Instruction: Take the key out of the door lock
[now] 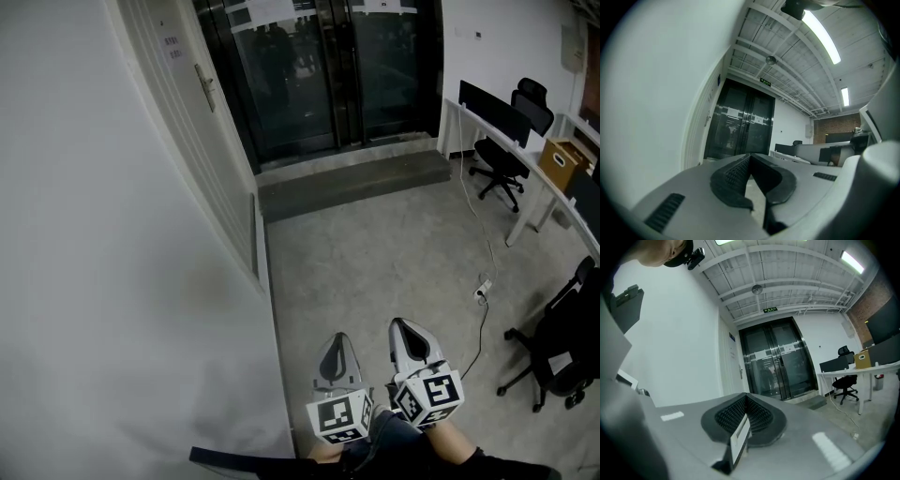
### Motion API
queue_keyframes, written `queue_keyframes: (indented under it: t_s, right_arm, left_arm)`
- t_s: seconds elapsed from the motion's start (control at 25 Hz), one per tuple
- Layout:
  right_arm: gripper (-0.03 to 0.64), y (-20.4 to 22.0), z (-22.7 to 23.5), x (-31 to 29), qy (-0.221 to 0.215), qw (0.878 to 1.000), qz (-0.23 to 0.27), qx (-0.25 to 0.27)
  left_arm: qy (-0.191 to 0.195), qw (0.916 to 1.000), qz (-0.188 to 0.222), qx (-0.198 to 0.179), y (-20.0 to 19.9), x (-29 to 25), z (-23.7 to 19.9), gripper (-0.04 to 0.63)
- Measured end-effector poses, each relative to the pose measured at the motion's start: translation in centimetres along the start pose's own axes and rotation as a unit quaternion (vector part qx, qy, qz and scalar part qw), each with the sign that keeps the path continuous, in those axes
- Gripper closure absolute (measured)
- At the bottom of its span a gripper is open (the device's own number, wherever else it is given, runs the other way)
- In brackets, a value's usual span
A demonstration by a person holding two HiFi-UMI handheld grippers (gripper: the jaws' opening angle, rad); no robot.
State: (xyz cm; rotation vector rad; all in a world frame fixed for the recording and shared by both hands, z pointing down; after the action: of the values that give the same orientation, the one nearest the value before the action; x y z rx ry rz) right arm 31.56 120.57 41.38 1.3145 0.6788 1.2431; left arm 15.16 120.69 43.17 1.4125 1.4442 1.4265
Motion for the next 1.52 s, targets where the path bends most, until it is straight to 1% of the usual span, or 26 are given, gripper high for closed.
queue_keyframes:
  t_s: [0.2, 0.28, 0.44, 0.64, 0.88, 1.04, 1.28, 1.52]
  right_arm:
    - [0.615, 0.4, 1.9, -2.8, -0.005, 1.0, 0.012, 0.01]
    - [0.615, 0.5, 3.1, -4.9, -0.012, 1.0, 0.018, 0.008]
    - [0.615, 0.8, 5.7, -9.6, -0.022, 0.999, 0.024, -0.003]
    - [0.615, 0.5, 9.2, -14.2, -0.03, 0.999, 0.023, -0.004]
    - [0.615, 1.0, 13.1, -18.6, -0.043, 0.999, 0.015, -0.009]
    - [0.615, 1.9, 14.7, -20.9, -0.049, 0.999, 0.011, -0.014]
    - [0.615, 3.2, 15.9, -24.4, -0.056, 0.998, -0.004, -0.02]
    - [0.615, 5.0, 17.7, -29.3, -0.048, 0.999, -0.011, -0.021]
  left_arm:
    - [-0.013, 0.9997, 0.022, 0.003, 0.4, -3.3, -0.3, 0.597]
    - [-0.017, 0.9994, 0.031, 0.004, 0.6, -5.6, -0.3, 0.597]
    - [-0.01, 0.9992, 0.037, -0.005, 1.0, -10.8, -0.1, 0.596]
    - [-0.024, 0.9985, 0.047, -0.016, 1.1, -16.2, 0.6, 0.596]
    - [-0.03, 0.9984, 0.046, -0.013, 2.5, -21.2, 1.6, 0.597]
    - [-0.038, 0.9982, 0.042, -0.02, 3.7, -23.6, 1.7, 0.597]
    - [-0.052, 0.9979, 0.032, -0.02, 4.6, -27.0, 0.5, 0.596]
    - [-0.048, 0.9983, 0.027, -0.019, 6.3, -32.1, -1.3, 0.595]
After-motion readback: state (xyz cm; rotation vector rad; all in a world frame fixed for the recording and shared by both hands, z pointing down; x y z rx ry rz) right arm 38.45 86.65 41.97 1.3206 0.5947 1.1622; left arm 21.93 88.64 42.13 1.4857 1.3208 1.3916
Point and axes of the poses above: the fingertips, and each gripper's own axes: x backward along the fingers, z to its right, y out of its underside, the point moved 9 cm from there along x, backward along the fingers, and after that the axes turned 15 degrees about z, right-handed, at the moved point
